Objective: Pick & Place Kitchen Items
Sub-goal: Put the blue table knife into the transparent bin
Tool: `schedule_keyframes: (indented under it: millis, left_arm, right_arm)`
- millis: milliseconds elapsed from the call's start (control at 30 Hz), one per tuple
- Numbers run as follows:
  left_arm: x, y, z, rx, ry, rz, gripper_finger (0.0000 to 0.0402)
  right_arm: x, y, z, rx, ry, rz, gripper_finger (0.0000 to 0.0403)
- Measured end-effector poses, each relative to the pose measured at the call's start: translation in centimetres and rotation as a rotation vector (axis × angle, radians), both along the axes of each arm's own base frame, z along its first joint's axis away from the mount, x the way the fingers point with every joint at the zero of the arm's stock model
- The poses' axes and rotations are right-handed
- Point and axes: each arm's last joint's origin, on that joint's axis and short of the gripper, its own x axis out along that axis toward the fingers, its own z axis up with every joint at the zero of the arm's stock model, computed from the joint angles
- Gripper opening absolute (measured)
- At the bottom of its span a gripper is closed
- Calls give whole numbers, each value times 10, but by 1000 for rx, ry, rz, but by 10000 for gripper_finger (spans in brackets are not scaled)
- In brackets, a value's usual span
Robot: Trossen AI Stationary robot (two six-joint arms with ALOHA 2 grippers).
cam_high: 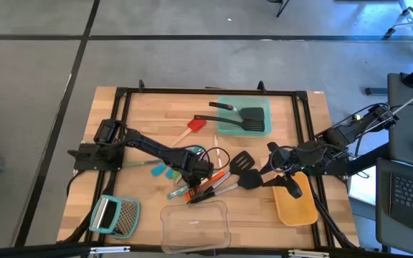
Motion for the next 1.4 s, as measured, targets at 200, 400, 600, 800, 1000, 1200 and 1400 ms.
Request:
schedule_keyframes:
  millis: [200, 400, 600, 800, 1000, 1200, 1400]
  left_arm:
    - [0, 0, -1, 10, 3, -2, 25]
    - [-2, -5, -1, 25, 2, -20, 32]
    - [-4, -11, -1, 50, 6, -31, 52]
    - [-4, -13, -1, 82, -2, -56, 72]
    - [-6, -12, -4, 95, -5, -60, 103]
    - [-8, -11, -5, 95, -10, -69, 128]
    - [-7, -7, -7, 82, -5, -57, 112]
  right_arm:
    - [0, 0, 0, 0, 0, 0, 201]
    - [0, 0, 0, 0, 0, 0, 201]
    - [0, 0, 0, 0, 0, 1, 201]
    - [0, 0, 0, 0, 0, 0, 201]
    - [0, 0, 0, -6, 1, -7, 201]
    - [0, 0, -1, -8, 4, -7, 201]
    - [0, -1, -1, -16, 0, -21, 201]
